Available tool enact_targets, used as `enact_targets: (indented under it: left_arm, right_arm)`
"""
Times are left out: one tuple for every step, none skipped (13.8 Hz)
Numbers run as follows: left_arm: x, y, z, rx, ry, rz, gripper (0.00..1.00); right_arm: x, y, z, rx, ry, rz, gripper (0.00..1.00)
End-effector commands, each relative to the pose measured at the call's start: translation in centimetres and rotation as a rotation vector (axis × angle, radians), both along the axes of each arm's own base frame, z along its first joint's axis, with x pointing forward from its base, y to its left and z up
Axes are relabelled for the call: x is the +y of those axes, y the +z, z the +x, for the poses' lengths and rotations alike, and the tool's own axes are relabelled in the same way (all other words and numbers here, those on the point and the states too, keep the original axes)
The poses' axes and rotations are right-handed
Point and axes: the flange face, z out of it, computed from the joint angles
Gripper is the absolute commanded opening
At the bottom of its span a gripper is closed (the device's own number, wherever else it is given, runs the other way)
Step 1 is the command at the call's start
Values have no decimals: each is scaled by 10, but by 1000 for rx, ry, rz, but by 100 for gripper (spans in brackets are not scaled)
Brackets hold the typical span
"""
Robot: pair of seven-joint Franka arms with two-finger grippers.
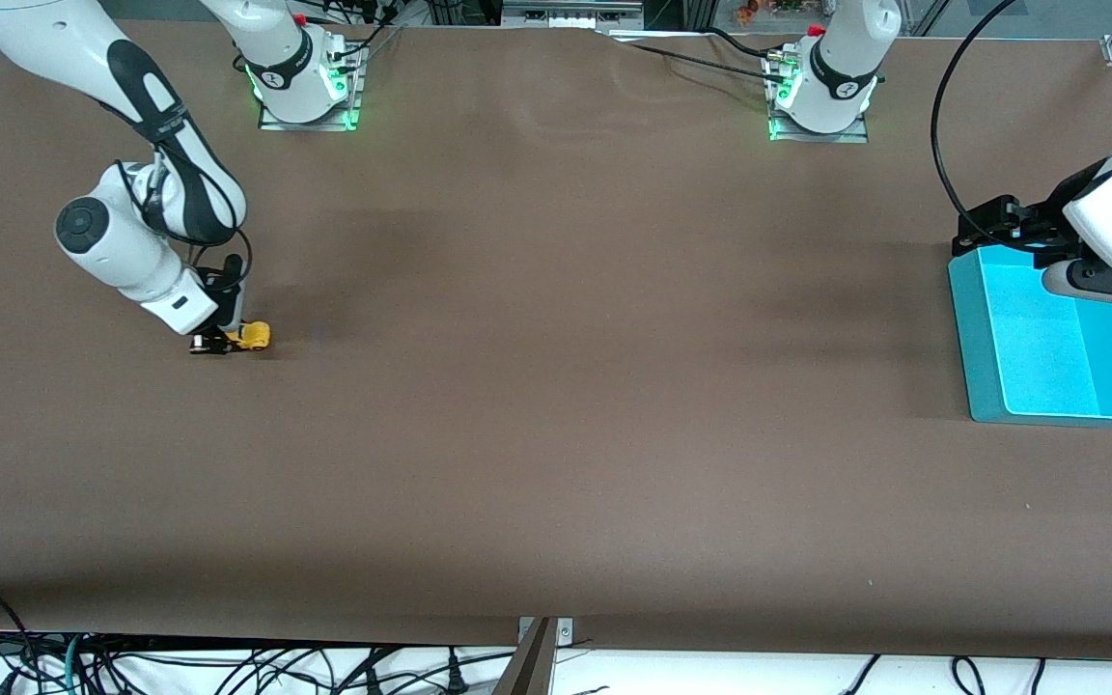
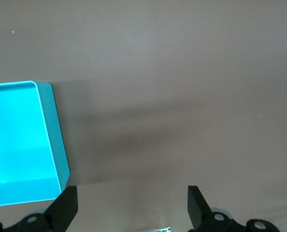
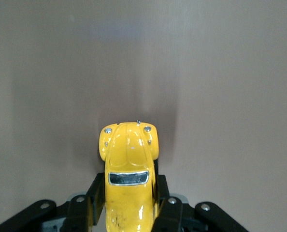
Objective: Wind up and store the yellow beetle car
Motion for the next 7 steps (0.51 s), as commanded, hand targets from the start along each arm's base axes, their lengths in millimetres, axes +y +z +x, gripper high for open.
enact_targets:
  left_arm:
    - [-2,2,1,2,-73,8,100]
    - [-2,1,0,3,-103,3,100]
    - [-2,1,0,2,-123,0,100]
    - [-2,0,0,3,-134,-2,100]
    - [-1,0,0,4,-149,-5,100]
    - [-2,-1,0,4,-177,-10,100]
    - [-2,-1,0,2,-220,-15,100]
  right_arm:
    - [-47,-49,-28,86,-3,-7,0]
    - [-58,-52,-32,92,-21,-7,0]
    - [-66,-54,-34,96,-38,-6,0]
    - [-68,-54,-35,96,-42,-7,0]
    - [-69,-55,-35,97,-45,-6,0]
    - [-69,-54,-35,96,-47,-7,1]
    - [-69,-54,-35,96,-50,-5,4]
